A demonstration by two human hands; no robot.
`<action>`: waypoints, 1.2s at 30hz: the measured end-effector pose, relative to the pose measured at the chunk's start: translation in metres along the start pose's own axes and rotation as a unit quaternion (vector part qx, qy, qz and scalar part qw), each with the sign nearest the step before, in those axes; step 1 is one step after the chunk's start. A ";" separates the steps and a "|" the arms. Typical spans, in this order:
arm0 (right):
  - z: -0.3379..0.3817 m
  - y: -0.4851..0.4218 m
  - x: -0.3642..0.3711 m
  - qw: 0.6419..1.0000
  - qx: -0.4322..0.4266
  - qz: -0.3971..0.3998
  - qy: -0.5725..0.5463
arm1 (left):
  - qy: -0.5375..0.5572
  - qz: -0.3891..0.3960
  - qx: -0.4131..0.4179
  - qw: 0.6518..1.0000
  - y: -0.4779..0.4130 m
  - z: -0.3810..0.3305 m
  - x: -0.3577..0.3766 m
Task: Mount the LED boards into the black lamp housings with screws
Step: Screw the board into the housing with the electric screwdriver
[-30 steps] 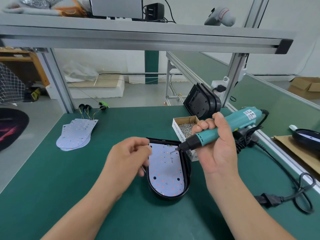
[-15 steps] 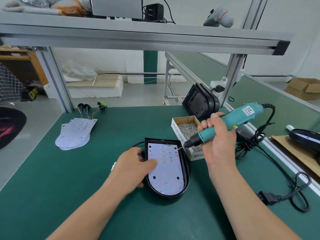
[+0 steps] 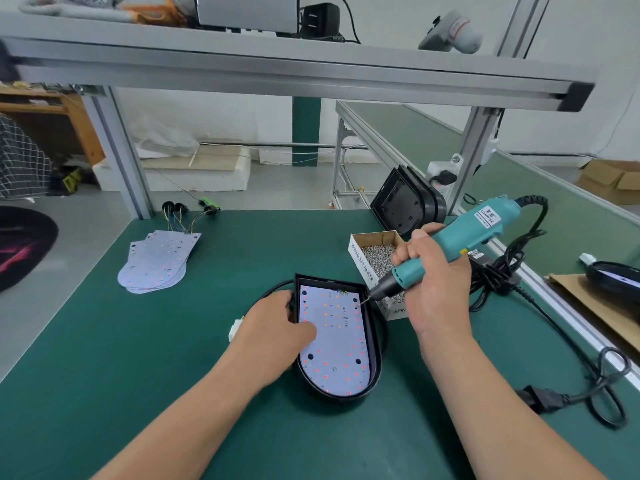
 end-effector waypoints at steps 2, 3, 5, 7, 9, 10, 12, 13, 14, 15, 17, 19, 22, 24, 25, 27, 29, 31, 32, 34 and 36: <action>0.000 0.001 0.001 1.000 0.000 0.004 0.005 | 0.001 0.001 0.002 1.000 0.000 -0.001 0.000; 0.001 0.001 0.001 1.000 -0.001 0.008 0.008 | 0.001 0.002 0.004 1.000 0.000 -0.002 0.000; 0.001 0.002 0.003 1.000 -0.003 0.017 0.010 | 0.001 0.003 0.007 1.000 0.001 -0.002 0.000; 0.001 0.003 0.004 1.000 -0.003 0.022 0.013 | 0.001 0.003 0.010 1.000 0.001 -0.003 0.000; 0.001 0.003 0.005 0.999 -0.002 0.028 0.021 | 0.003 0.002 0.014 1.000 0.001 -0.004 0.000; 0.000 0.003 0.006 0.999 -0.001 0.034 0.025 | 0.004 0.002 0.017 1.000 0.001 -0.004 0.000; 0.000 0.004 0.010 0.998 0.002 0.052 0.037 | 0.005 0.000 0.020 1.000 0.001 -0.005 0.001; 0.000 0.004 0.011 0.997 0.001 0.062 0.046 | 0.006 -0.001 0.021 1.000 0.001 -0.006 0.000; 0.000 0.004 0.013 0.996 -0.001 0.074 0.058 | 0.006 -0.002 0.021 1.000 0.002 -0.006 0.000; 0.000 0.004 0.016 0.994 -0.003 0.088 0.072 | 0.005 -0.002 0.022 1.000 0.003 -0.007 0.000; 0.000 0.005 0.022 0.987 -0.006 0.121 0.106 | 0.007 0.000 0.025 1.000 0.003 -0.008 0.001; 0.000 0.007 0.028 0.981 -0.008 0.143 0.134 | 0.013 0.002 0.027 1.000 0.004 -0.009 0.002; -0.001 0.009 0.037 0.974 -0.015 0.165 0.157 | 0.020 0.003 0.028 0.999 0.004 -0.010 0.002; -0.001 0.011 0.039 0.971 -0.009 0.183 0.151 | 0.028 0.004 0.027 0.999 0.005 -0.011 0.002; 0.000 0.012 0.040 0.972 -0.005 0.189 0.142 | 0.027 0.004 0.027 0.999 0.006 -0.012 0.002; 0.004 0.012 0.039 0.976 -0.002 0.185 0.116 | 0.025 0.003 0.028 0.999 0.006 -0.012 0.001; 0.012 0.010 0.038 0.984 -0.004 0.167 0.064 | 0.022 0.006 0.030 0.999 0.006 -0.011 0.000; 0.019 0.008 0.036 0.988 -0.010 0.152 -0.001 | 0.016 0.011 0.035 0.999 0.006 -0.010 0.000; 0.020 0.009 0.036 0.989 -0.008 0.148 -0.028 | 0.020 0.015 0.033 0.999 0.007 -0.010 0.001; 0.017 0.012 0.034 0.989 0.012 0.133 -0.059 | 0.030 0.029 0.020 0.999 0.009 -0.009 0.002; 0.010 0.016 0.031 0.990 0.044 0.113 -0.076 | 0.025 0.024 0.004 0.999 0.007 -0.007 -0.002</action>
Point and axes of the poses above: each hand's wrist, its own y-axis away from the middle knuckle, its own x-axis out of the palm, z = x × y, the point moved 6 cm from there along -y, towards the middle knuckle, and after that the axes turned 2 degrees about -x, right-handed, at the moved point
